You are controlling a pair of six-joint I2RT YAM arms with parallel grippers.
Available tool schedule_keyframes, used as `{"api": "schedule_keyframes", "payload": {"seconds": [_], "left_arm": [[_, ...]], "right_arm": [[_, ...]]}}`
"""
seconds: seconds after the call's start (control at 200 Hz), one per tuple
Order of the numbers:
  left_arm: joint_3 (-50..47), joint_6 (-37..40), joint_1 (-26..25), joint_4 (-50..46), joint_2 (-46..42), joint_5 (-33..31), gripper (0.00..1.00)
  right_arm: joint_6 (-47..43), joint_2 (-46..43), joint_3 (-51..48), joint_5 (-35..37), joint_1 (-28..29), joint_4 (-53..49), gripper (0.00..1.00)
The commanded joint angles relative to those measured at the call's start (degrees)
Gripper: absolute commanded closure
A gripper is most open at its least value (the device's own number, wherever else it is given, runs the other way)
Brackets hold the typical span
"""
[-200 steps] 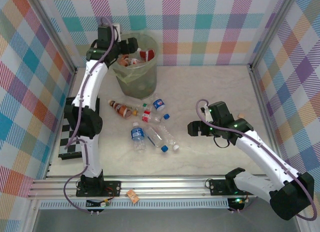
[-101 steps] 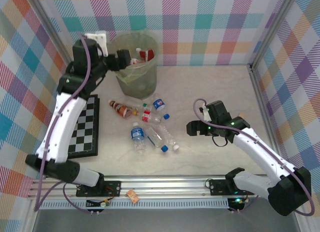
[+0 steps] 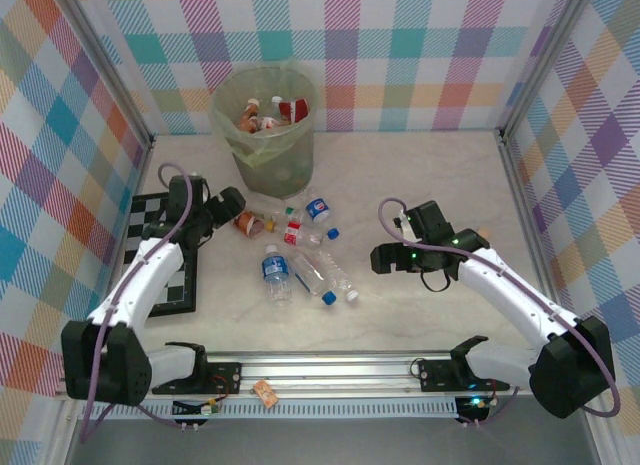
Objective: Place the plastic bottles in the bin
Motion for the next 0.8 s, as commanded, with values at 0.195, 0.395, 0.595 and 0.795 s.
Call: {"api": "schedule_keyframes", "payload": {"seconds": [0.195,0.395,0.595,0.795], "left_arm": [[-2.97,-13.91,1.79,24.11,15.29,6.87,0.07],[-6.14,-16.81,0.92,28.10,18.15,5.15,0.09],[-9.91,-19.71,-0.99,32.72,20.32,3.63,0.17],[-10.74,-20.38,-2.89,34.33,22.29,2.97,0.29]], "right_arm": [[-0.26,-0.03,0.65,0.19,-0.34,-0.12,0.05],[-0.84,0.12,1.02,0.96,-0.40,-0.83,0.05],[-0.80,1.74,1.58,-0.26,-0.43,0.13,0.05],[-0.05,2.78,1.34,-1.67,-0.40,1.27,0.05]]}}
